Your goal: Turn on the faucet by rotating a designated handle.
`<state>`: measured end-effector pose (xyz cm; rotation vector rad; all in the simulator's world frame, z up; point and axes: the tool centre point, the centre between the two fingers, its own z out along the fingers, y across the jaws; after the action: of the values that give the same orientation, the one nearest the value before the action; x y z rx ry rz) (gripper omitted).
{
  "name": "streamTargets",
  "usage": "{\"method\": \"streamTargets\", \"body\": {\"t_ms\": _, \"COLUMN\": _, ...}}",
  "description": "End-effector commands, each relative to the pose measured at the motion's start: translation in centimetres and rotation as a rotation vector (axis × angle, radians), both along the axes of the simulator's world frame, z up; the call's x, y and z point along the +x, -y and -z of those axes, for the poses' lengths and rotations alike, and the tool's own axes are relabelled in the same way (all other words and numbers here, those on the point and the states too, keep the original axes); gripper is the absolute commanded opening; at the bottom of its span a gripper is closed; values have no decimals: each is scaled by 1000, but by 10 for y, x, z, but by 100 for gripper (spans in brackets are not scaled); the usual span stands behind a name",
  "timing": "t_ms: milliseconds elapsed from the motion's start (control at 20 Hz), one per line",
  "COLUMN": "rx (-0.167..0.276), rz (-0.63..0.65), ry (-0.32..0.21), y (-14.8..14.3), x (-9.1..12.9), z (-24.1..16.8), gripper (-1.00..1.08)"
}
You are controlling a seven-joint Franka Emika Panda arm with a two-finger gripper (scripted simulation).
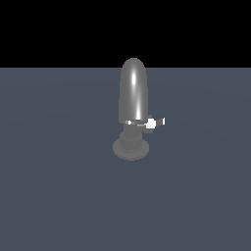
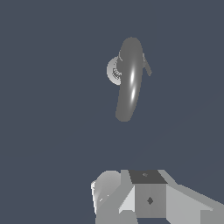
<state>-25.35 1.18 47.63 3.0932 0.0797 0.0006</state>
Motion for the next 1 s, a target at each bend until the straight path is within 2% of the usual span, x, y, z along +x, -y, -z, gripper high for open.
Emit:
{"method": "streamTargets", "body": {"t_ms": 0, "rx": 0, "rz": 0, "ry": 0, "y": 0, "x": 0, "z": 0, "gripper": -100}}
{"method": "streamTargets", "body": {"t_ms": 500, "rx": 16, "rz": 36, "ry": -38, "y": -2, "x": 11, "z": 0, "gripper": -100}}
{"method": "streamTargets", "body": {"t_ms": 950, "rx": 59, "rz": 134, "ry": -142, "y": -5, "x": 42, "z": 2, "gripper": -100}}
